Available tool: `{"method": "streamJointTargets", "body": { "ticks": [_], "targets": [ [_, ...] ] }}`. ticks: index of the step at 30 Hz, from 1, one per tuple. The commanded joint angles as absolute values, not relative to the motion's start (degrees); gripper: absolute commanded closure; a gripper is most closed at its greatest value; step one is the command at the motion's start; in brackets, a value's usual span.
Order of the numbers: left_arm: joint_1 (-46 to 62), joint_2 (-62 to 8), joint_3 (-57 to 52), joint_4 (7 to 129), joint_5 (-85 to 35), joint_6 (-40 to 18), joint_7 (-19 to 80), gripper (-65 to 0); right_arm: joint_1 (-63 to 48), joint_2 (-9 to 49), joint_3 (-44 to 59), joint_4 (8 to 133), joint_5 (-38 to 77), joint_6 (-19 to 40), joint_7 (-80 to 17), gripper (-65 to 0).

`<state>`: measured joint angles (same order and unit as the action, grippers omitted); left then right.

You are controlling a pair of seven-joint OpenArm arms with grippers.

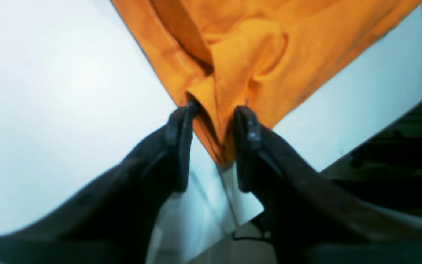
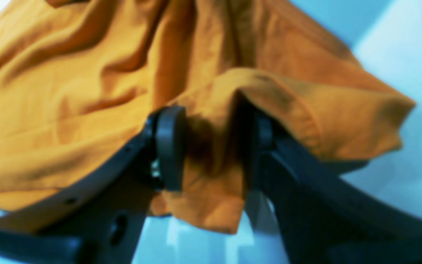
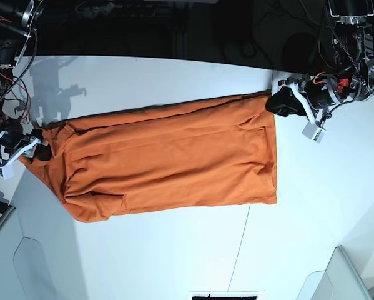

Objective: Layout the t-shirt on the table in an organized manner, then fold the t-shirt properly
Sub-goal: 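Drag the shirt with both grippers to straighten it, then release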

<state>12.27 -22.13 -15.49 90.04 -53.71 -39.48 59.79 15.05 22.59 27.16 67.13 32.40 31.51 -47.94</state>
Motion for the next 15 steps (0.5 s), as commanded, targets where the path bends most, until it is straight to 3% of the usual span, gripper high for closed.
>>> {"method": "streamJointTargets", "body": {
  "ticks": [1,6,11,13,15],
  "targets": [
    [12.69,-23.42,-16.16,90.91,-56.12,-40.00,59.44,-22.2,16.34,24.34,29.04,68.23,34.52,31.29,-47.59,-25.5],
    [14.79,-23.97,-18.13,90.96,-59.44,-40.00,59.61,-22.2,16.49,25.39,37.01,68.31,37.30,31.31,-49.32,-25.5],
    [14.83,-23.92,-19.64,90.96,-62.11,-40.00,59.86,-22.3,16.34,26.70,38.39,67.44,36.38,31.29,-49.01,-25.5],
    [15.27,-23.64,-19.64,90.96,-62.17,-40.00,59.83,-26.8,16.34,26.81,38.39,66.52,35.90,31.24,-48.16,-26.9],
    [15.44,-23.11,-19.62,90.96,-62.08,-40.00,59.83,-35.0,16.43,26.76,38.15,64.75,35.53,31.24,-46.74,-33.3]
  ]
}}
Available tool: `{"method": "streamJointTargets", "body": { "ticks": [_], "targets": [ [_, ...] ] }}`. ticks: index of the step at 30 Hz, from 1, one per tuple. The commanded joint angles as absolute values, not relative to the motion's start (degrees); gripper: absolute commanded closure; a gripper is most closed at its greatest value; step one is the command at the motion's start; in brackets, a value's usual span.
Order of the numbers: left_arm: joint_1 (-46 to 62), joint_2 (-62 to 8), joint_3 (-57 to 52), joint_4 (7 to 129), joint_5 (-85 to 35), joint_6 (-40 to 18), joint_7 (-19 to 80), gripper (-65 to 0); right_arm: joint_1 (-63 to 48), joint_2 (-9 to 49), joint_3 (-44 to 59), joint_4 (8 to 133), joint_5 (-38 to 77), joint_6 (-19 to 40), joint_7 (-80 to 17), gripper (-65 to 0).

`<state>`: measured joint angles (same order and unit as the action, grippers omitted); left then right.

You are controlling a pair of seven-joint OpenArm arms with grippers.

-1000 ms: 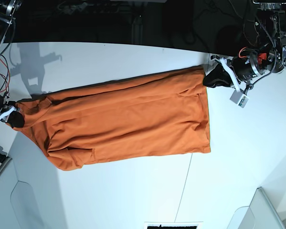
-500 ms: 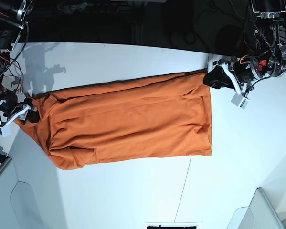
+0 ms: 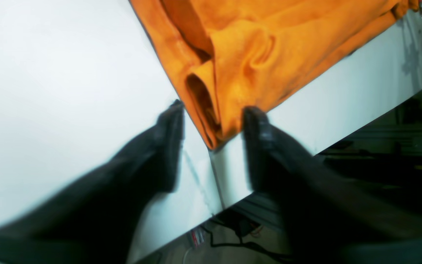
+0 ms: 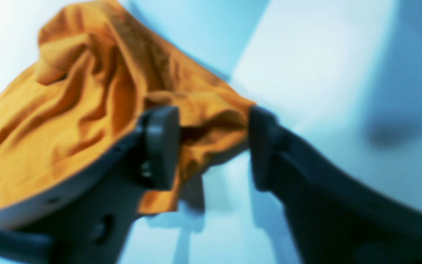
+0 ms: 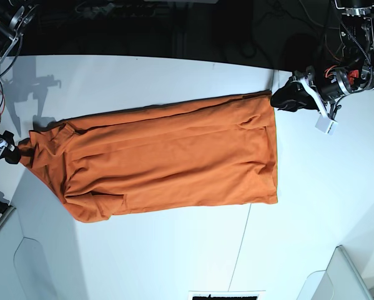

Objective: Layout the t-shirt on the table in an organized manner, then fold the t-shirt properly
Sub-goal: 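Drag the shirt with both grippers to straighten it, then release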

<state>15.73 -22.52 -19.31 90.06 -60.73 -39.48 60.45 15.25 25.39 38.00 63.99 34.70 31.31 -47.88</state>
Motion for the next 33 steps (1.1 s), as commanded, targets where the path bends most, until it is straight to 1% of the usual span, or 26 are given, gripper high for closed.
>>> {"method": "streamJointTargets", "body": {
  "ticks": [1,2,3,8,13,18,19,20,21,22,23,24,28,30,33],
  "targets": [
    [15.40,-22.76,-19.62,90.96,-61.91,-40.00,59.81,-38.3,16.56,26.81,37.91,63.31,35.46,31.24,-45.60,-36.6],
    [15.40,-22.48,-19.62,90.96,-61.91,-40.00,59.75,-40.2,16.69,26.79,37.63,61.84,35.48,31.24,-44.42,-39.0],
    [15.40,-22.17,-19.62,90.96,-61.89,-40.00,59.57,-40.5,16.69,26.76,37.23,60.55,35.51,31.24,-43.33,-40.2],
    [15.40,-21.06,-19.53,90.89,-59.53,-40.00,58.22,-40.5,16.64,25.93,34.48,57.17,35.53,31.33,-41.98,-40.3],
    [15.38,-18.85,-19.46,90.13,-52.58,-40.00,53.54,-40.5,16.67,25.52,30.61,57.17,35.55,31.29,-40.49,-40.3],
    [15.38,-17.41,-18.79,88.09,-51.55,-40.00,52.45,-39.8,16.67,25.52,27.03,57.17,36.58,31.33,-40.51,-39.3],
    [15.40,-17.41,-18.13,88.09,-51.48,-40.00,52.47,-35.9,16.67,25.52,26.46,57.17,36.73,31.31,-40.49,-35.8],
    [15.40,-17.43,-17.41,88.09,-51.29,-40.00,52.47,-28.3,16.67,25.52,26.13,57.17,36.99,31.31,-40.49,-30.0],
    [15.38,-17.41,-16.69,88.09,-50.72,-40.00,52.47,-17.8,16.67,25.52,26.00,57.17,37.39,31.31,-40.51,-22.4],
    [15.38,-17.41,-15.99,88.09,-49.89,-40.00,52.47,-7.4,16.64,25.52,26.02,57.17,37.56,31.31,-40.53,-12.8],
    [15.38,-17.43,-15.31,88.12,-48.95,-40.00,52.49,0.0,16.64,25.54,26.02,57.19,37.50,31.31,-40.91,-2.5],
    [15.35,-17.47,-14.90,88.12,-48.36,-40.00,52.56,0.0,16.64,25.58,26.04,57.23,37.52,31.31,-41.76,0.0],
    [15.40,-18.22,-15.42,88.12,-48.64,-40.00,53.23,0.0,16.45,25.78,27.79,57.87,39.51,31.77,-47.92,0.0],
    [15.42,-19.22,-15.57,88.18,-48.71,-40.00,53.95,0.0,15.49,26.02,30.00,58.63,43.31,33.08,-51.29,0.0],
    [15.59,-20.99,-15.62,88.20,-51.37,-40.00,57.56,0.0,12.75,25.98,34.28,61.30,47.99,33.69,-55.05,0.0]
  ]
}}
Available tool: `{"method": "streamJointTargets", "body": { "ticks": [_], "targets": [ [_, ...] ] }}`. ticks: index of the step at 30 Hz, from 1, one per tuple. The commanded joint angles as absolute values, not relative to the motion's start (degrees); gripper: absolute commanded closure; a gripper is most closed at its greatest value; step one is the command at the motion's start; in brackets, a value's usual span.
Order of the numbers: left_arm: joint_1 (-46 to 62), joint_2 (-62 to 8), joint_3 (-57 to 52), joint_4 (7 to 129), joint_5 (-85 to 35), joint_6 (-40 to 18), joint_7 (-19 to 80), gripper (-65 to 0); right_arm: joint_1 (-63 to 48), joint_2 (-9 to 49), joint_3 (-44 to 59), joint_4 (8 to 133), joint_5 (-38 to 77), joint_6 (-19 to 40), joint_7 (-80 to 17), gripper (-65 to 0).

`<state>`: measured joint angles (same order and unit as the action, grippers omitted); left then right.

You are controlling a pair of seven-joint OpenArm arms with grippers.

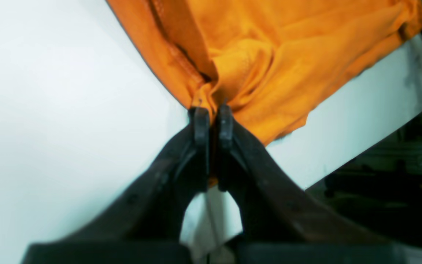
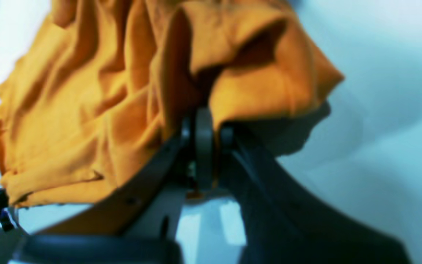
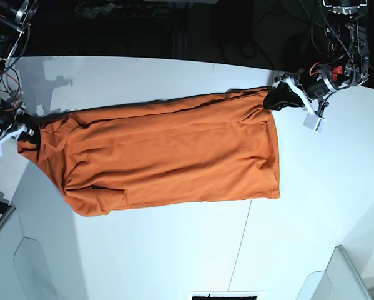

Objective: Layout the t-shirt on the table in an organized manner, then fold the t-shirt properly
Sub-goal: 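Drag the shirt with both grippers to straighten it, then release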

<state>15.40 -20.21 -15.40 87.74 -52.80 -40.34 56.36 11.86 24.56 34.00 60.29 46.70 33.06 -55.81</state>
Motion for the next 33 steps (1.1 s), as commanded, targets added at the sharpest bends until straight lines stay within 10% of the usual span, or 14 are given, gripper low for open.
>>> {"method": "streamJointTargets", "body": {
  "ticks": [1,18,20,25,33],
  "targets": [
    [15.62,-21.50,-15.62,88.20,-53.30,-40.00,59.40,0.0,11.57,26.02,35.40,62.41,48.36,33.74,-55.68,0.0],
    [19.05,-26.06,-15.62,91.18,-69.47,-40.00,69.71,-0.1,-4.45,26.00,38.46,77.43,47.55,33.69,-55.00,0.0],
    [18.98,-26.09,-15.62,91.18,-69.49,-40.00,69.67,-9.8,-4.14,26.00,38.46,77.52,47.20,33.67,-54.85,0.0],
    [18.90,-26.63,-15.70,91.20,-69.97,-40.00,69.47,-21.1,-3.20,26.35,39.20,77.76,46.50,33.65,-54.72,-27.1],
    [18.90,-28.49,-21.41,94.87,-73.23,-40.00,69.58,-21.1,-3.18,29.34,43.72,81.30,46.50,33.39,-52.05,-27.8]
  ]
}}
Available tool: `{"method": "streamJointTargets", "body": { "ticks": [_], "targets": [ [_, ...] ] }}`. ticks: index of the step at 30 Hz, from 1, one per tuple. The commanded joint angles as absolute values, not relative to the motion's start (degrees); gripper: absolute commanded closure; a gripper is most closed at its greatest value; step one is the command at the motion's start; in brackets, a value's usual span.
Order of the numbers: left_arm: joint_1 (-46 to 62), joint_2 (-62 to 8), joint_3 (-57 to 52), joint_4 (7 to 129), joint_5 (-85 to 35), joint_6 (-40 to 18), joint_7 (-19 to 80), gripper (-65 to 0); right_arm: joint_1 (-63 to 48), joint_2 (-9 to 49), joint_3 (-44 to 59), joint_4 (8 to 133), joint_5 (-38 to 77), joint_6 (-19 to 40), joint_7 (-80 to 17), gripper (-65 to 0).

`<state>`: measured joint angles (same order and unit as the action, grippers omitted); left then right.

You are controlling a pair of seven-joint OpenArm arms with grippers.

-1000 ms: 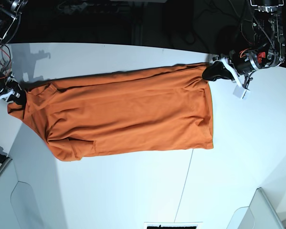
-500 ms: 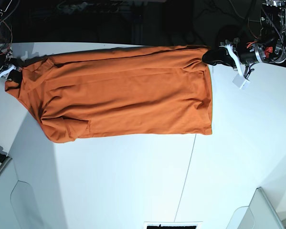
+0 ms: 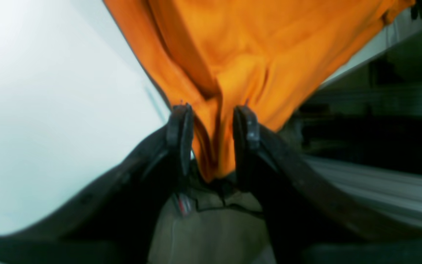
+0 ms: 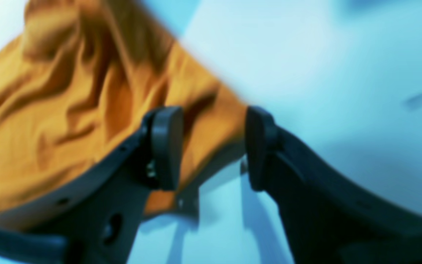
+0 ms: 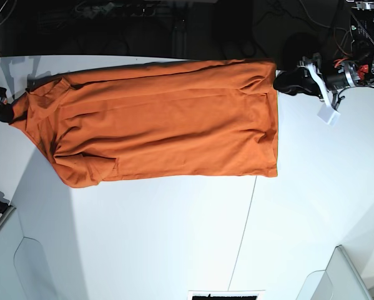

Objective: Layout the t-shirt on the table in an organized manner, then fold the t-shirt properly
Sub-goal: 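Drag the shirt with both grippers to straighten it, then release, then grasp the shirt's long edge with both grippers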

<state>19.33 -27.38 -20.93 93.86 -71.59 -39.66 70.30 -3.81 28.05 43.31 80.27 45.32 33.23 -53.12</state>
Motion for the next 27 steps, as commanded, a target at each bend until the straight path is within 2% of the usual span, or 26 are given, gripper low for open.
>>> {"method": "streamJointTargets", "body": {
  "ticks": [1,8,9,11,13,20,27],
  "targets": [
    [18.87,-28.62,-22.98,95.96,-73.52,-40.00,69.19,-21.1,-3.18,29.74,43.86,81.65,46.48,33.36,-51.24,-27.8],
    [15.11,-29.69,-27.38,99.83,-71.75,-40.00,66.39,-21.1,4.27,30.28,42.81,81.62,46.44,33.39,-49.65,-27.6],
    [14.04,-29.69,-26.87,99.83,-70.94,-40.00,65.52,-21.1,5.82,30.28,42.15,81.34,46.46,33.39,-49.28,-25.5],
    [11.49,-29.65,-24.86,99.79,-68.62,-40.00,63.40,-21.1,9.13,30.28,40.07,80.47,46.44,33.32,-48.47,-14.8],
    [8.69,-29.67,-21.32,99.70,-64.64,-40.00,60.71,-21.1,12.29,30.15,36.80,79.44,45.91,33.23,-47.64,0.0],
    [-1.28,-26.68,-7.75,92.71,-52.97,-40.00,54.83,-21.1,20.36,26.37,21.91,73.95,35.86,33.30,-43.83,0.0],
    [-9.67,-22.98,-3.44,75.94,-50.11,-40.00,53.91,-21.1,23.46,23.07,9.10,61.45,27.38,33.26,-35.51,0.0]
  ]
}}
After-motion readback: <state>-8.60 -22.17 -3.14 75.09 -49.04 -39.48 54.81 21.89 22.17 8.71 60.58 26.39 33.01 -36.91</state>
